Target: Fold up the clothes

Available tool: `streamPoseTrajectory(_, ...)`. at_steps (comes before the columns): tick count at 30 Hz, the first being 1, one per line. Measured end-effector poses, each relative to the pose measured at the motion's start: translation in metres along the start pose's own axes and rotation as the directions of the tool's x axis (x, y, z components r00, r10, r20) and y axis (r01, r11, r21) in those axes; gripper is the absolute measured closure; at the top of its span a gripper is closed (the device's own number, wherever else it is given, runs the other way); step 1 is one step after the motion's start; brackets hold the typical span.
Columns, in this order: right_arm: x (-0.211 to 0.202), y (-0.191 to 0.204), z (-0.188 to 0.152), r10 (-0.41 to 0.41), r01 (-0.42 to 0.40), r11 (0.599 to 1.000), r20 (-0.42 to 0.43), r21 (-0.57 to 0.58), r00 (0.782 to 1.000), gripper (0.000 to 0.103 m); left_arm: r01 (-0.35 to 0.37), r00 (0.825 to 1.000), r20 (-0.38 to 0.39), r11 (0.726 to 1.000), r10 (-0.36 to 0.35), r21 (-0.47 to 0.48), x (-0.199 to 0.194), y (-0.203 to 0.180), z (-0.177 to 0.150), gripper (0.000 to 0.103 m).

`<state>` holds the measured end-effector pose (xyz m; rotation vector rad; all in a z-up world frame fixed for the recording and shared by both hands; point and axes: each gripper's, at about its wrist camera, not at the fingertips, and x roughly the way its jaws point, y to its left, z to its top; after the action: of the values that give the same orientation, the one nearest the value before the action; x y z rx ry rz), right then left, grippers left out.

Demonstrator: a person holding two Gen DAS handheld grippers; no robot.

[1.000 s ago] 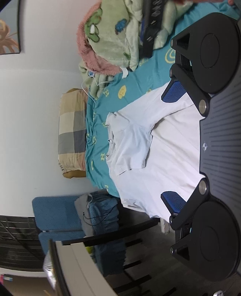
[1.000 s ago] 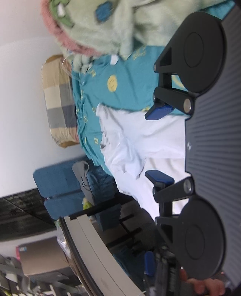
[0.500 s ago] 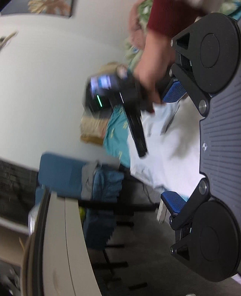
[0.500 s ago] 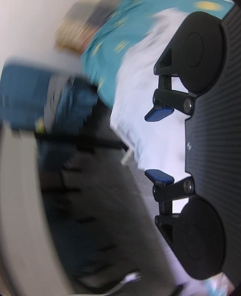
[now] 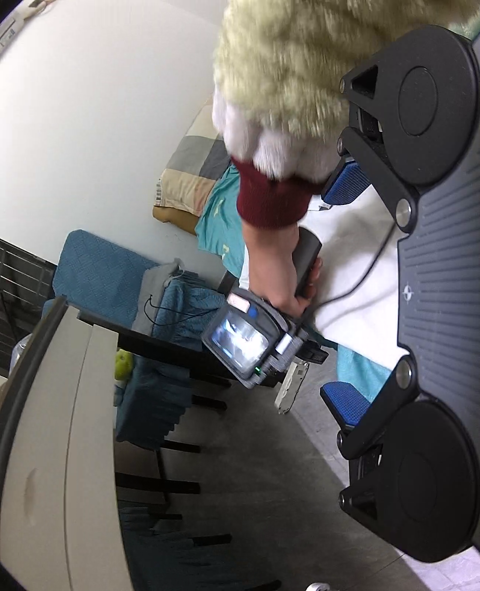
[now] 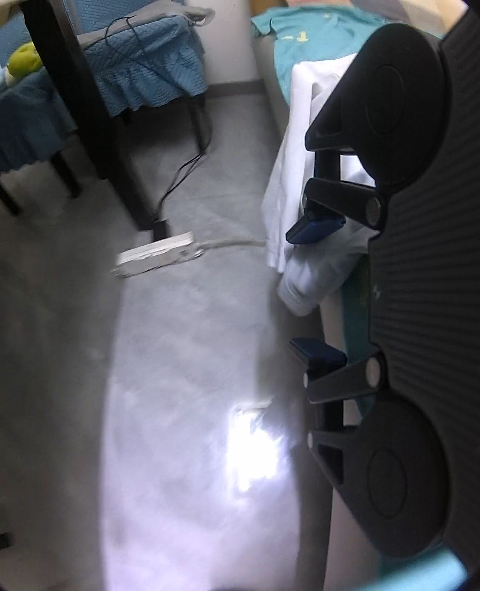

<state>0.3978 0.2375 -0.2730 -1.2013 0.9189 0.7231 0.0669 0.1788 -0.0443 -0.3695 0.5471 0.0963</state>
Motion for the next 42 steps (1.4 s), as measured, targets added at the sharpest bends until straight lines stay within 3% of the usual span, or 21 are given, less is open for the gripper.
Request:
streamPoseTrajectory(1, 0.007, 0.003, 0.000, -0.016, 0.016, 1.000, -0.023, -0.008, 1.000, 0.063, -0.004, 1.000, -0.003, 1.000, 0.003, -0.002, 0.002, 0.000, -0.002, 0.000)
streamPoseTrajectory(2, 0.009, -0.001, -0.001, -0.041, 0.041, 0.999, -0.019, 0.004, 0.999, 0.089, -0.008, 1.000, -0.005, 1.000, 0.008, -0.005, 0.003, 0.001, -0.003, 0.000)
streamPoseTrajectory(3, 0.011, -0.005, -0.002, -0.067, 0.067, 0.998, -0.015, 0.017, 0.998, 0.092, -0.013, 1.000, -0.006, 1.000, 0.013, -0.012, 0.004, 0.001, -0.004, 0.000)
streamPoseTrajectory(7, -0.032, -0.043, -0.018, -0.162, 0.127, 0.959, 0.122, 0.254, 0.979, 0.095, -0.037, 0.999, -0.001, 0.999, 0.037, -0.040, 0.009, 0.004, -0.008, 0.000)
streamPoseTrajectory(9, -0.062, -0.068, -0.034, -0.228, 0.145, 0.912, 0.180, 0.382, 0.957, 0.095, -0.049, 0.999, 0.007, 0.998, 0.050, -0.038, 0.010, 0.003, -0.009, 0.000)
streamPoseTrajectory(12, -0.109, -0.102, -0.069, -0.330, 0.143, 0.811, 0.243, 0.567, 0.912, 0.095, -0.063, 0.998, 0.026, 0.998, 0.063, -0.021, 0.010, -0.003, -0.010, 0.000)
streamPoseTrajectory(14, -0.134, -0.121, -0.105, -0.382, 0.102, 0.703, 0.253, 0.704, 0.889, 0.095, -0.058, 0.998, 0.038, 0.998, 0.059, -0.010, 0.008, -0.010, -0.008, 0.000)
streamPoseTrajectory(17, -0.158, -0.134, -0.174, -0.449, 0.009, 0.464, 0.227, 0.886, 0.864, 0.095, -0.030, 0.997, 0.072, 1.000, 0.030, -0.009, 0.001, -0.019, -0.007, 0.000)
streamPoseTrajectory(20, -0.155, -0.129, -0.250, -0.446, -0.080, 0.202, 0.165, 0.976, 0.880, 0.095, -0.015, 0.996, 0.089, 1.000, 0.013, 0.022, -0.002, -0.026, -0.010, 0.000)
streamPoseTrajectory(22, -0.139, -0.118, -0.299, -0.405, -0.122, 0.027, 0.122, 0.992, 0.906, 0.095, -0.024, 0.997, 0.075, 0.999, 0.021, 0.044, 0.001, -0.030, -0.013, 0.000)
streamPoseTrajectory(23, -0.128, -0.112, -0.319, -0.371, -0.135, -0.037, 0.112, 0.990, 0.922, 0.095, -0.025, 0.998, 0.062, 0.998, 0.021, 0.050, 0.003, -0.031, -0.014, 0.000)
streamPoseTrajectory(25, -0.107, -0.098, -0.350, -0.310, -0.169, -0.119, 0.125, 0.978, 0.942, 0.095, -0.024, 0.999, 0.045, 0.998, 0.022, 0.059, 0.008, -0.035, -0.014, 0.000)
streamPoseTrajectory(31, -0.114, -0.070, -0.372, -0.335, -0.294, -0.034, 0.266, 0.955, 0.904, 0.092, -0.013, 1.000, -0.007, 0.996, 0.014, 0.093, 0.023, -0.040, -0.015, 0.000)
streamPoseTrajectory(32, -0.115, -0.071, -0.368, -0.344, -0.291, -0.005, 0.271, 0.957, 0.899, 0.091, -0.014, 1.000, -0.008, 0.995, 0.015, 0.100, 0.025, -0.040, -0.016, 0.000)
streamPoseTrajectory(34, -0.117, -0.072, -0.360, -0.362, -0.281, 0.053, 0.281, 0.958, 0.889, 0.085, -0.014, 1.000, -0.013, 0.994, 0.015, 0.104, 0.029, -0.041, -0.017, 0.000)
streamPoseTrajectory(36, -0.121, -0.073, -0.362, -0.395, -0.298, 0.079, 0.305, 0.951, 0.867, 0.057, -0.009, 1.000, -0.022, 0.995, 0.011, 0.097, 0.030, -0.041, -0.019, 0.000)
streamPoseTrajectory(37, -0.121, -0.079, -0.362, -0.405, -0.311, 0.092, 0.321, 0.946, 0.856, 0.052, -0.009, 1.000, -0.026, 0.996, 0.011, 0.092, 0.032, -0.041, -0.019, 0.000)
streamPoseTrajectory(42, -0.121, -0.109, -0.359, -0.450, -0.374, 0.161, 0.406, 0.913, 0.796, 0.047, -0.007, 0.999, -0.044, 0.996, 0.011, 0.089, 0.040, -0.044, -0.019, 0.000)
